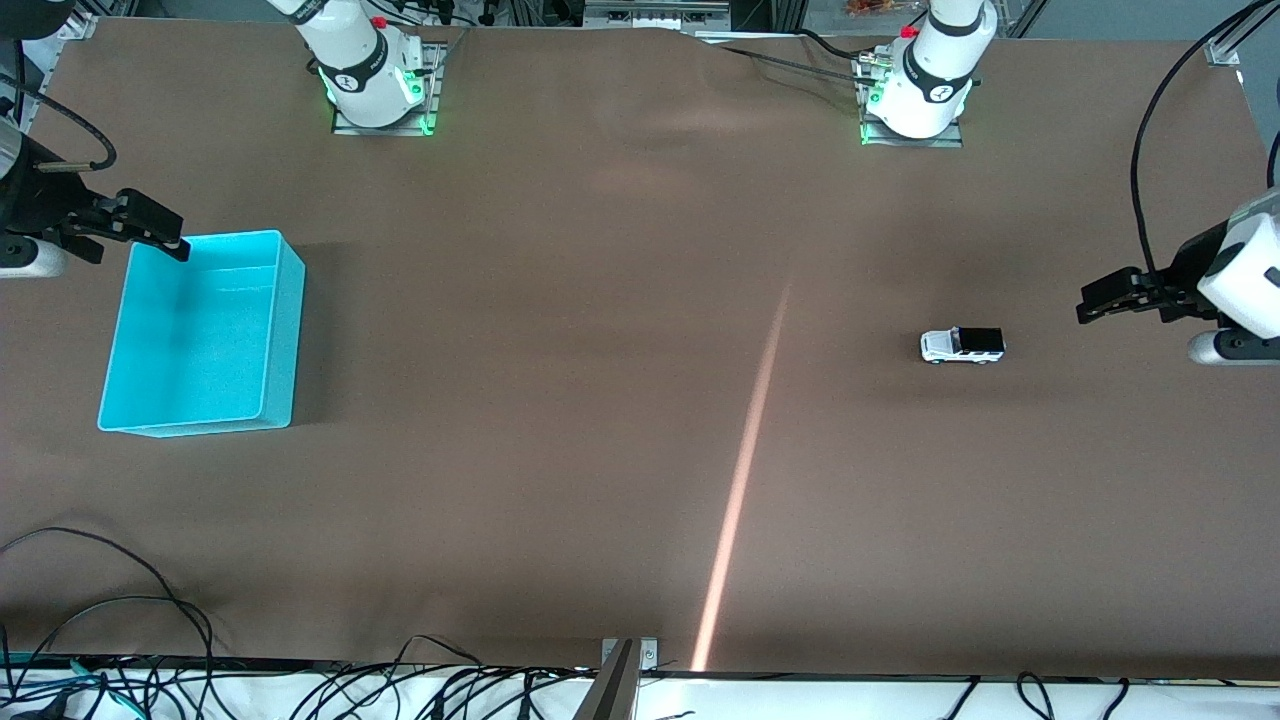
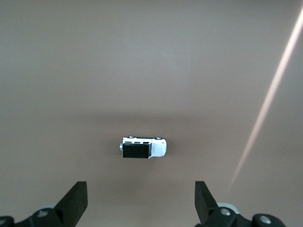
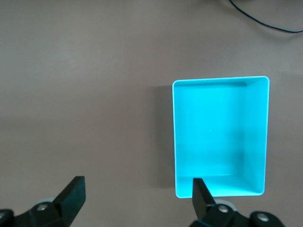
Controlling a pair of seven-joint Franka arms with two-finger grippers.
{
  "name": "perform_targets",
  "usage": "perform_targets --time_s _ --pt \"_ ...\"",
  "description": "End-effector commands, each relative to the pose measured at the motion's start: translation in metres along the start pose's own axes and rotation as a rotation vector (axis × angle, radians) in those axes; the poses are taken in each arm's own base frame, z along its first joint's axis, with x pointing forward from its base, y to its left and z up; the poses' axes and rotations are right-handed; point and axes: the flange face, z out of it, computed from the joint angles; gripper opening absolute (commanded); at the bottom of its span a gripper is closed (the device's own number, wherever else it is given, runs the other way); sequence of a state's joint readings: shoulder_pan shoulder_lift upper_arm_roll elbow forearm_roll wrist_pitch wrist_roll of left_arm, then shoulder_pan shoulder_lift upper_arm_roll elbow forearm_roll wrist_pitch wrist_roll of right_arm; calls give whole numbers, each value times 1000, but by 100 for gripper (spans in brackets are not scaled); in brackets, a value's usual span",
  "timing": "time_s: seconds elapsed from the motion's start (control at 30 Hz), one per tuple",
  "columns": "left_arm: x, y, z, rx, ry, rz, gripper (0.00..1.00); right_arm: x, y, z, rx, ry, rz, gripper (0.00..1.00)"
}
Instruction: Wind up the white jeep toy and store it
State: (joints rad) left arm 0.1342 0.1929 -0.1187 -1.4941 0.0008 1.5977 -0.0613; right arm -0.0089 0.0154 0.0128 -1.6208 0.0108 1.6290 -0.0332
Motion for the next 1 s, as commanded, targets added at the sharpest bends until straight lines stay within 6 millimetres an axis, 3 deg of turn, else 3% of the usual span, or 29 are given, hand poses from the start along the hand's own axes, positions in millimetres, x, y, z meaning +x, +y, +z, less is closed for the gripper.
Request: perform_targets --time_s 0.0,0.47,0.97 --pt "11 -4 26 -9 -47 -157 100 -4 1 -5 -20 0 2 100" --pt "15 -16 94 36 -154 -670 100 -3 3 -5 -19 -1 5 100" --pt "-1 -27 187 -3 -48 -1184 100 -3 4 -5 -19 -1 9 100"
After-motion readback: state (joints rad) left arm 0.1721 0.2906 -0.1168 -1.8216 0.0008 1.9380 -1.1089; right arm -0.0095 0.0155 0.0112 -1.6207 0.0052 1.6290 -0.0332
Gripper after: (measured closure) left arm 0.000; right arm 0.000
